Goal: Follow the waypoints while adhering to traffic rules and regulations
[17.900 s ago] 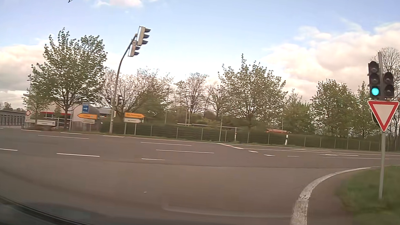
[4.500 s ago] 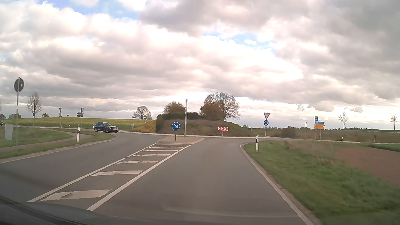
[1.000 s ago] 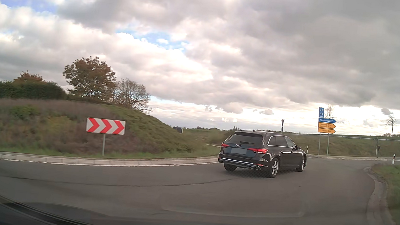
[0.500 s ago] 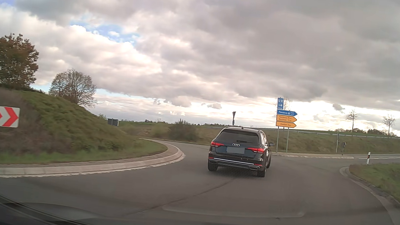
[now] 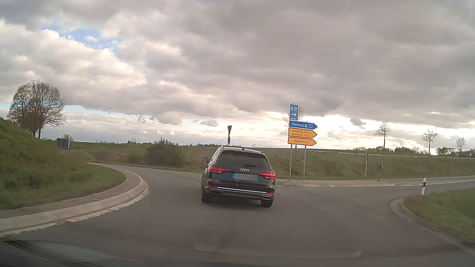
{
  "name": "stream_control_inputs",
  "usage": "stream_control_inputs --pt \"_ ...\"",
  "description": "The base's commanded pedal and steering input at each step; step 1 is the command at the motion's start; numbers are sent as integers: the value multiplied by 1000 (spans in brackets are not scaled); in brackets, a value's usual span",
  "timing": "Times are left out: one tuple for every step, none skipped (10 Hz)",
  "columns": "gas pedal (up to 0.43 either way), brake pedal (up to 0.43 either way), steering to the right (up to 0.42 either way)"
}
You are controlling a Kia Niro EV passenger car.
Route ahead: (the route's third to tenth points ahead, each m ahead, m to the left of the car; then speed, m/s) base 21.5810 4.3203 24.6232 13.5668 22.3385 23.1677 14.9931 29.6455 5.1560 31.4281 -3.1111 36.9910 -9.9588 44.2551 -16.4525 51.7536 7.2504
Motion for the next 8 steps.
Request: stream_control_inputs --pt "28 0 46" --pt "28 0 18" --pt "28 0 -4" --pt "28 0 -36" --pt "28 0 -71" --pt "59 0 -94" --pt "67 0 -120" --pt "67 0 -134"
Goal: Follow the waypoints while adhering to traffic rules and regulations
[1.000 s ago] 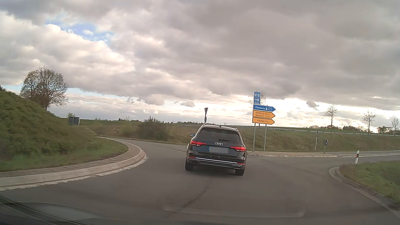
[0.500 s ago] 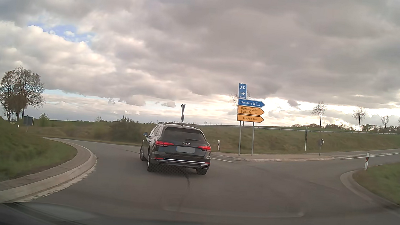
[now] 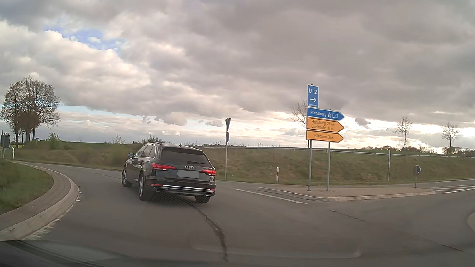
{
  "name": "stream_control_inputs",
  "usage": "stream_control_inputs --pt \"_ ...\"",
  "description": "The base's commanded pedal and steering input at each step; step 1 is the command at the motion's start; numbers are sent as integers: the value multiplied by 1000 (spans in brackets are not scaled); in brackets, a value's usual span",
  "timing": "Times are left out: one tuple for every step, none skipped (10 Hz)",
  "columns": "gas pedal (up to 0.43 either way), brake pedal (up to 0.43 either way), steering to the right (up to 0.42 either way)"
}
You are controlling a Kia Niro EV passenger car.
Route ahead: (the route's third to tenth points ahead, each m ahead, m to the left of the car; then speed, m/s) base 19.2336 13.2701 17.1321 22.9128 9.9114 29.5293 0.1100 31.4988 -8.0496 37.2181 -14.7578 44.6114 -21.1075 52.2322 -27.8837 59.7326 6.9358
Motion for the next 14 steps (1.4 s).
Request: stream_control_inputs --pt "110 0 -144" --pt "130 0 -151" --pt "130 0 -156" --pt "130 0 -163" --pt "130 0 -173" --pt "130 0 -183" --pt "118 0 -197" --pt "98 0 -211" --pt "87 0 -219" --pt "79 0 -230" --pt "79 0 -242" --pt "79 0 -252" --pt "79 6 -269" --pt "79 0 -283"
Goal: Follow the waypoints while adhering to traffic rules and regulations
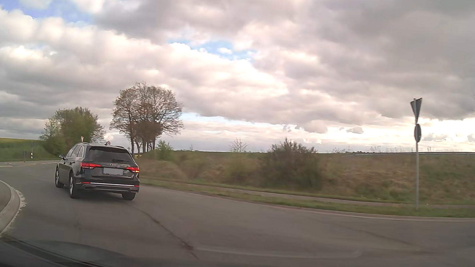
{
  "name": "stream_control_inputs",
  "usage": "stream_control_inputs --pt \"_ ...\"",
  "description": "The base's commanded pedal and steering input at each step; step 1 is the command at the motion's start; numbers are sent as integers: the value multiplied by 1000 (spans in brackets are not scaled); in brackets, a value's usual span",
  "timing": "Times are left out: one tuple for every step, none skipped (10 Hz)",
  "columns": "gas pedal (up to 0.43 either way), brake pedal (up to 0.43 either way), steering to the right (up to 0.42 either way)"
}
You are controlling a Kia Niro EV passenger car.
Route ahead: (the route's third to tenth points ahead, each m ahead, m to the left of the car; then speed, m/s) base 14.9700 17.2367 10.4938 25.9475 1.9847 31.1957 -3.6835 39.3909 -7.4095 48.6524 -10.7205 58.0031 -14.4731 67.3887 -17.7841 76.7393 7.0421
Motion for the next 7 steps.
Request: stream_control_inputs --pt "79 0 -297" --pt "79 0 -305" --pt "79 0 -307" --pt "79 0 -307" --pt "79 0 -308" --pt "67 0 -314" --pt "67 0 -319"
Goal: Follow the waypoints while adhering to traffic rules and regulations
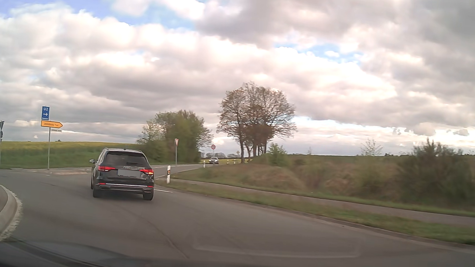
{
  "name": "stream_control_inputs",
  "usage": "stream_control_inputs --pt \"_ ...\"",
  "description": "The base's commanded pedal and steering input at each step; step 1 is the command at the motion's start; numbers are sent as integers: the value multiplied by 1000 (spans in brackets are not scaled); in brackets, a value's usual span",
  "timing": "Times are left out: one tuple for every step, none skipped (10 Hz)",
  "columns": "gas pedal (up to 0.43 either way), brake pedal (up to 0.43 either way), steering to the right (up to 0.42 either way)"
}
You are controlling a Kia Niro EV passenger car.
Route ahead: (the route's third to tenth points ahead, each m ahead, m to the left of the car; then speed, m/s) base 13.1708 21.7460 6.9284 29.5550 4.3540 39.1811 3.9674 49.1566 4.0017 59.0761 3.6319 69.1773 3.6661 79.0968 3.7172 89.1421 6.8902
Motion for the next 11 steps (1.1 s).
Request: stream_control_inputs --pt "67 0 -322" --pt "67 0 -323" --pt "79 0 -324" --pt "98 0 -325" --pt "98 0 -325" --pt "98 0 -323" --pt "98 0 -323" --pt "98 0 -323" --pt "87 0 -323" --pt "79 0 -326" --pt "79 0 -328"
